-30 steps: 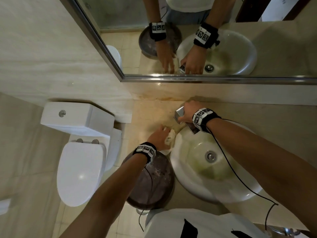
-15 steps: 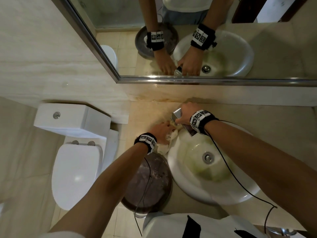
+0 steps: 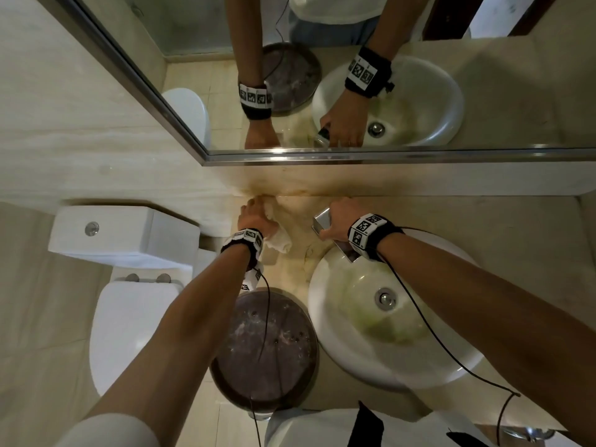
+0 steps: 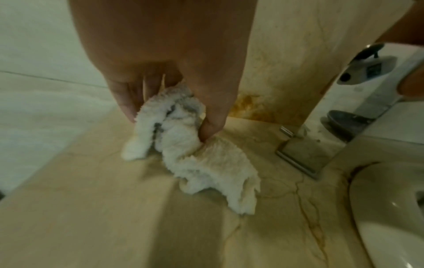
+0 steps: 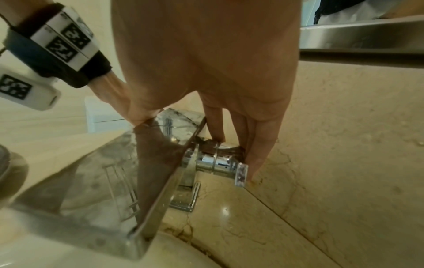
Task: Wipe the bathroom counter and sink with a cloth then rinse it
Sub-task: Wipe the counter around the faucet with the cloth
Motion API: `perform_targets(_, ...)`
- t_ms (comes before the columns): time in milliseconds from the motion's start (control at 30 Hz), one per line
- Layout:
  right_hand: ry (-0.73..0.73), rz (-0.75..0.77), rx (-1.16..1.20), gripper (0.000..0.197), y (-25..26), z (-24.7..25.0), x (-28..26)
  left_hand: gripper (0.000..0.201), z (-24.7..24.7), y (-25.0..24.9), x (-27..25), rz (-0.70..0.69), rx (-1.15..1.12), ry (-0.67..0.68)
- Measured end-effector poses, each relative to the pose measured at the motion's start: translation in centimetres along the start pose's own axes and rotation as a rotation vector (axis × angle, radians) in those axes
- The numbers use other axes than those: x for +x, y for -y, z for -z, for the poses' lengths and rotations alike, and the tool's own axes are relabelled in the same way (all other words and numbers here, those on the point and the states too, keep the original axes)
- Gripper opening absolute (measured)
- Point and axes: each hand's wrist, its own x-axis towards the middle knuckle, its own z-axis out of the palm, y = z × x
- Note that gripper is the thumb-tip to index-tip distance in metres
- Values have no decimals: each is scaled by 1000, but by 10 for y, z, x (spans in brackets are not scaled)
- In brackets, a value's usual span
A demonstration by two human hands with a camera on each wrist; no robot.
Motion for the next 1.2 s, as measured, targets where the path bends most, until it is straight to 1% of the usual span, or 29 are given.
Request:
perform_targets(67, -7, 2, -15, 57, 0, 0, 1, 76, 0, -15, 4, -69, 13, 17)
perform_targets(200, -19, 21, -79, 59, -1, 0, 2, 75, -7, -39, 5, -152, 120, 30)
perform_targets(267, -29, 26, -103, 59, -1, 0, 2, 72, -15, -52, 1, -281, 179, 24)
perform_targets(367, -32, 20, -122, 59, 0, 1, 1, 67, -25, -74, -5, -548, 217, 10)
perform_targets(400, -30, 18, -126, 59, 0, 1, 1, 66, -27, -79, -5, -603, 232, 3)
perform_targets(433, -26, 13, -122, 60, 0, 0, 1, 65, -26, -83, -7, -624, 248, -6)
perform_targets(533, -25, 8, -117, 64, 0, -1, 1, 61, -24, -81, -11, -578, 335, -49)
perform_targets(633, -27, 19, -116, 61, 0, -2, 0, 59, -24, -58, -15, -487, 351, -99)
perform_targets(700, -30, 25, -119, 60, -2, -1, -1, 55, -21, -44, -15, -365, 370, -128)
perform_targets(767, -33, 29, -126, 61, -3, -1, -1, 54, -13, -31, -15, -198, 371, -133)
perform_targets(833, -33, 29, -134, 62, -3, -1, -2, 58, -7, -20, -14, -69, 308, -118)
perform_targets(867, -33, 29, -136, 63, -3, -1, -2, 58, -5, -18, -12, -39, 264, -104)
perform_targets(933, -27, 31, -149, 62, -3, 0, -3, 56, -4, -18, -7, -53, 207, -75)
perform_targets(1100, -21, 36, -152, 61, -2, 1, -3, 52, -3, -40, 1, -189, 181, -6)
perform_targets(1200, -21, 31, -152, 61, -3, 1, -3, 56, -4, -58, -3, -283, 202, 18)
